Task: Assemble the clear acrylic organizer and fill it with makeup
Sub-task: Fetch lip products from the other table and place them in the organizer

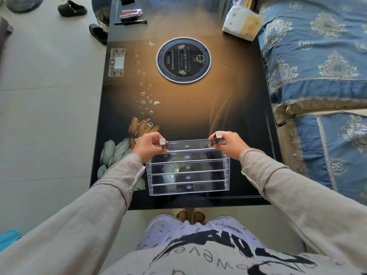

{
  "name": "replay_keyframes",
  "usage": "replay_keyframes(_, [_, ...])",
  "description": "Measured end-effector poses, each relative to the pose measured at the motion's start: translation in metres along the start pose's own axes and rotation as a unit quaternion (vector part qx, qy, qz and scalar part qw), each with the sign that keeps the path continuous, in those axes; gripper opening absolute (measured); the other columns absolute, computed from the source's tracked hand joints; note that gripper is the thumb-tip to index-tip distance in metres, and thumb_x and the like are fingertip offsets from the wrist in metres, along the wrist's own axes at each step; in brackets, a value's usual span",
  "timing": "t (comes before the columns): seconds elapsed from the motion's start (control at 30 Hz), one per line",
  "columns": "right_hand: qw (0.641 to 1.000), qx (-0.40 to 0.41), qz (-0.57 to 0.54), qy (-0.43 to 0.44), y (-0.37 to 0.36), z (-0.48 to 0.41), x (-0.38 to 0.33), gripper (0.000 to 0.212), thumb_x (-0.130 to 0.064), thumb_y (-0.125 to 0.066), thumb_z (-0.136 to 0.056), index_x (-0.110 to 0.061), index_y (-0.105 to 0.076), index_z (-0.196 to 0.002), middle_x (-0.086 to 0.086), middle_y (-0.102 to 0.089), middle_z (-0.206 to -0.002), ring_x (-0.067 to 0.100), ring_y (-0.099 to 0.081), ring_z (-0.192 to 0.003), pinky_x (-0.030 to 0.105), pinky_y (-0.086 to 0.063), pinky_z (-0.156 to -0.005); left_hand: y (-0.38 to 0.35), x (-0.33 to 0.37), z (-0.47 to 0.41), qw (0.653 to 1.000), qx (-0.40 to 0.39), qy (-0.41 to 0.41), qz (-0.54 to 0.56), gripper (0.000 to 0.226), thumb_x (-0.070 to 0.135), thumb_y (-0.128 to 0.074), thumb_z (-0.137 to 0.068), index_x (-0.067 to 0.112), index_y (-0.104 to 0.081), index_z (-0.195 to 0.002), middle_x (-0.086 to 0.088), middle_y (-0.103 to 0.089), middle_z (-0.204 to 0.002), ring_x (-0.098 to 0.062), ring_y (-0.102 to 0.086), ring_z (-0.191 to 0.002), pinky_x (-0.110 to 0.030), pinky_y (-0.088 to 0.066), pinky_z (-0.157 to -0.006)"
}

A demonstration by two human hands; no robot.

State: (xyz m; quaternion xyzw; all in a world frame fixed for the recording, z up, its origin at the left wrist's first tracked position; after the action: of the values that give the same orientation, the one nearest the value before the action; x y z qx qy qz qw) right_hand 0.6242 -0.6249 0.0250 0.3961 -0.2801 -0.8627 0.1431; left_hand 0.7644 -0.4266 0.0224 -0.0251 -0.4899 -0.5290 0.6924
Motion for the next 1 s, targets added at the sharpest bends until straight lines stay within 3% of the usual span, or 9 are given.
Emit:
replay_keyframes(0.23, [1.000,0.003,-0.003,-0.003,-0.002,-0.001,0.002,0.026,-0.010,-0.058,-0.089,-0.008,-0.061,-0.115,0.014,-0.062,-0.118,0.027,-0.056,-0.113,0.030,-0.040,-0.100,-0.002,-0.001,-0.002,1.000,-0.004,-0.012,-0.008,0.021,-0.004,-0.072,-0.071,0.002,-0.066,-0.090,-0.007,-0.065,-0.087,-0.019,-0.060,-0.085,-0.032,-0.047,-0.088])
replay_keyframes(0.43, [1.000,0.008,0.002,0.005,-0.003,-0.003,0.001,0.029,-0.010,-0.060,-0.087,-0.009,-0.060,-0.116,0.014,-0.063,-0.117,0.026,-0.058,-0.110,0.028,-0.041,-0.098,-0.001,0.000,-0.001,1.000,0.002,-0.022,-0.017,0.023,-0.003,-0.073,-0.070,0.003,-0.068,-0.092,-0.008,-0.066,-0.088,-0.020,-0.061,-0.085,-0.035,-0.049,-0.091])
replay_keyframes(0.63, [1.000,0.010,0.007,0.003,-0.003,-0.001,0.001,0.031,-0.010,-0.062,-0.086,-0.010,-0.059,-0.117,0.013,-0.062,-0.118,0.026,-0.057,-0.112,0.031,-0.041,-0.101,-0.001,-0.002,0.000,0.999,0.002,-0.028,-0.035,0.027,-0.003,-0.073,-0.069,0.007,-0.067,-0.094,-0.005,-0.065,-0.087,-0.015,-0.059,-0.079,-0.023,-0.047,-0.078])
replay_keyframes(0.7, [1.000,0.010,0.008,0.002,-0.003,0.000,0.001,0.034,-0.007,-0.062,-0.085,-0.010,-0.058,-0.119,0.013,-0.061,-0.121,0.027,-0.055,-0.115,0.034,-0.040,-0.104,-0.002,-0.004,0.001,0.999,-0.003,-0.024,-0.039,0.033,-0.003,-0.073,-0.070,0.009,-0.065,-0.100,-0.002,-0.062,-0.090,-0.012,-0.056,-0.081,-0.018,-0.043,-0.074])
replay_keyframes(0.83, [0.999,0.032,0.009,-0.004,-0.002,0.010,0.005,0.044,0.001,-0.063,-0.081,-0.011,-0.053,-0.123,0.012,-0.058,-0.125,0.026,-0.052,-0.120,0.036,-0.041,-0.103,-0.004,-0.016,0.006,0.999,-0.013,-0.005,-0.043,0.055,-0.002,-0.073,-0.071,0.013,-0.054,-0.120,-0.001,-0.055,-0.107,-0.014,-0.052,-0.099,-0.026,-0.045,-0.084])
replay_keyframes(1.0, [0.986,0.153,-0.034,-0.050,-0.007,0.049,0.033,0.042,0.003,-0.064,-0.079,-0.007,-0.055,-0.119,0.013,-0.062,-0.115,0.023,-0.058,-0.107,0.034,-0.047,-0.096,-0.001,-0.046,0.044,0.994,0.106,0.002,-0.039,0.055,0.000,-0.071,-0.073,0.010,-0.052,-0.124,0.002,-0.054,-0.110,-0.013,-0.052,-0.099,-0.028,-0.048,-0.086])
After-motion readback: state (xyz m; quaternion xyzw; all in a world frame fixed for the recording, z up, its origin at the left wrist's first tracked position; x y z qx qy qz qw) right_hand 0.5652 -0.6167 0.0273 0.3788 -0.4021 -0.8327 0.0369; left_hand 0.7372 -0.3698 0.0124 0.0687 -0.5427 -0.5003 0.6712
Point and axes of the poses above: each hand's wrist, its own z-axis away from the middle knuckle, its own y-axis out of the back of the hand, x = y × z, the point moved 5 cm from there along -z, towards the middle knuckle
